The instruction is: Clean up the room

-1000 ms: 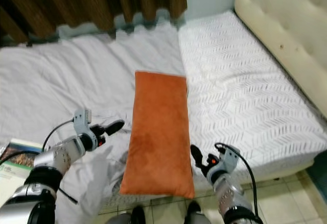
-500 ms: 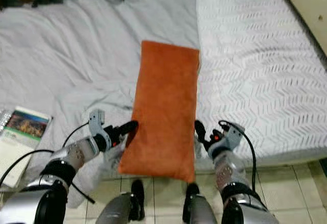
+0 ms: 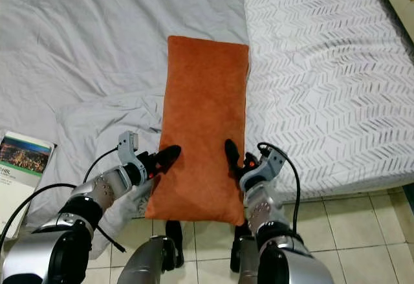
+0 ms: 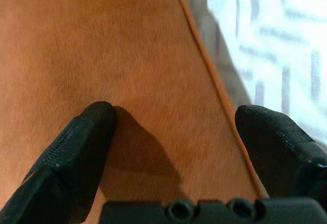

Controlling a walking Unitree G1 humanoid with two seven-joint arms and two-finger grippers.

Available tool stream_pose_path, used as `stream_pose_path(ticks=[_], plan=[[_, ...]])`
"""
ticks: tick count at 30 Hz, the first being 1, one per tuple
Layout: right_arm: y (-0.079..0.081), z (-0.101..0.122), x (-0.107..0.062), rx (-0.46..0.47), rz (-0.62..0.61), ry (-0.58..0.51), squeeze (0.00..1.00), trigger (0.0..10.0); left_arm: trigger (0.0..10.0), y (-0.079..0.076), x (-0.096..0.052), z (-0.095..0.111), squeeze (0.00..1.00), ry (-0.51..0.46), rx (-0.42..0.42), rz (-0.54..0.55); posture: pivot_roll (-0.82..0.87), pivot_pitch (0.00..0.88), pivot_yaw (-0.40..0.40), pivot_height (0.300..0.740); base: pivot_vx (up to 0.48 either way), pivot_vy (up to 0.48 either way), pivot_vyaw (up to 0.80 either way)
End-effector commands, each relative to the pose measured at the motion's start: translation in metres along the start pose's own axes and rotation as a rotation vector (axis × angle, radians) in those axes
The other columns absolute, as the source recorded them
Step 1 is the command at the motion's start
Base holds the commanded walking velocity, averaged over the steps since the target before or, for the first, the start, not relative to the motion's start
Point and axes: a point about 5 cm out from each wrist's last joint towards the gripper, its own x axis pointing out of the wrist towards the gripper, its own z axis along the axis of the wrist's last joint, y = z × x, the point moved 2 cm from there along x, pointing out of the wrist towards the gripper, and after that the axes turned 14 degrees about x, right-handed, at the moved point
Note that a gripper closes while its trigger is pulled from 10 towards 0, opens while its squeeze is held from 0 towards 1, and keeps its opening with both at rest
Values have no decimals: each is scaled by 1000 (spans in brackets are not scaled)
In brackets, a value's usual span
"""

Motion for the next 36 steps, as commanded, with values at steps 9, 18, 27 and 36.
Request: stream_pose_path(ticks=[9,18,27,36], plan=[[-18,-64,-25,69,-63,195,0,10000,10000,23,-10,-27,0,41,46,174,40,520,148,740,0,0,0],[-6,-92,-26,104,-62,290,0,0,0,18,-9,-44,0,37,10,184,27,509,139,740,0,0,0],[-9,-106,-36,94,-50,352,0,0,0,14,-7,-48,0,-29,-152,173,3,507,122,740,0,0,0],[-8,-112,-39,-7,-39,373,0,0,0,17,-10,-57,0,26,-8,210,0,489,109,740,0,0,0]])
